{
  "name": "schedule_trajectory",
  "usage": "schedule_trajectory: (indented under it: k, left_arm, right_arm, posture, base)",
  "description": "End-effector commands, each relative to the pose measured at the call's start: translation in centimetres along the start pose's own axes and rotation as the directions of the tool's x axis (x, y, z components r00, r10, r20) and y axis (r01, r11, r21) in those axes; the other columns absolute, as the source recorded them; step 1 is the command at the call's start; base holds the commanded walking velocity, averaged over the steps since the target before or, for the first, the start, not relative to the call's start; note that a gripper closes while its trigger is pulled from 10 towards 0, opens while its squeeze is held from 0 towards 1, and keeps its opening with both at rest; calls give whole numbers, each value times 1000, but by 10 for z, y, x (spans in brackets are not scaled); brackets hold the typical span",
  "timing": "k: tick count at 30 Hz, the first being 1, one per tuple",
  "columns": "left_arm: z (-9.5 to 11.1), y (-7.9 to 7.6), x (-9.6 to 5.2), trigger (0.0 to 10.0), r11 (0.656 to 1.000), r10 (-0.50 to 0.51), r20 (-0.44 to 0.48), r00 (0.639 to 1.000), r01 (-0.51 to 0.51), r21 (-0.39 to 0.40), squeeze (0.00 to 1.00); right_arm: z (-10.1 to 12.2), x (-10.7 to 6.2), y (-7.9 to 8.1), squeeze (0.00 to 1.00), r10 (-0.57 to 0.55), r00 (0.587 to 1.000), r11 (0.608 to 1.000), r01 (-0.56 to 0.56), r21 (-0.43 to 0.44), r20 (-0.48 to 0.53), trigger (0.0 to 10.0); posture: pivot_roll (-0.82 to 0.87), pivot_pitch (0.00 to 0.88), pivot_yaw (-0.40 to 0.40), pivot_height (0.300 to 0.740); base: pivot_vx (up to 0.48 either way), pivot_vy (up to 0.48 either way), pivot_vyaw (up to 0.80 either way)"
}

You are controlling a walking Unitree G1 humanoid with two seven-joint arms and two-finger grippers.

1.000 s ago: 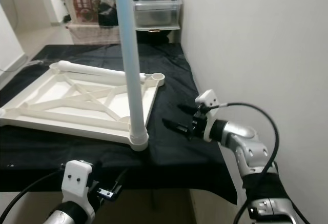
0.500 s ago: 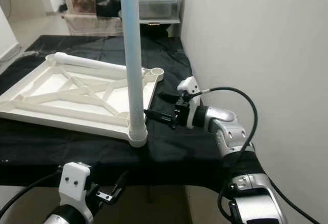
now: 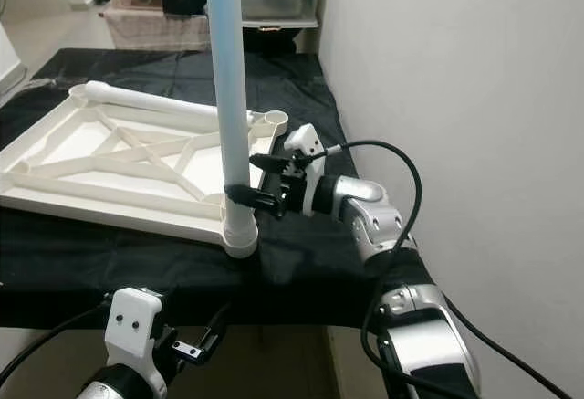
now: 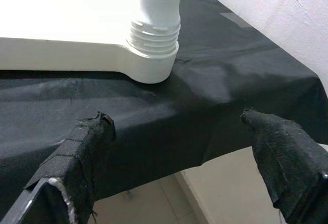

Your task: Building children table

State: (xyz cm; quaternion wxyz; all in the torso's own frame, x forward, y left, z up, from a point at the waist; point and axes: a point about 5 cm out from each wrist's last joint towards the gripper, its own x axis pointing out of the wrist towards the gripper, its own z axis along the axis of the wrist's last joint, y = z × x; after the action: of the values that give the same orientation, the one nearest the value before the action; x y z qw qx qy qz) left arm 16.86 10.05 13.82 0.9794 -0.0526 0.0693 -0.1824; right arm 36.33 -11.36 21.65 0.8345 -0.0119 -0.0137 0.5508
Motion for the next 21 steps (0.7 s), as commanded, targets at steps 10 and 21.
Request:
schedule_trajectory:
  k: [10,21]
  left_arm:
    - [-1,-2,-2,10000,1000,1,-20,1000,-1,-6,0]
    - [-2,-2,-1,10000,1000,5,-25,1000,-5,-6,0]
  right_arm:
    - [4,22,7,0,47,999,999,-47,-10,26,10000]
    - [11,35,11,0,77,995,997,-76,-15,68,10000]
  posture:
    - [122,141,-67,740]
    - [123,140,-69,740]
  base:
    - [0,0,0]
    - [0,0,0]
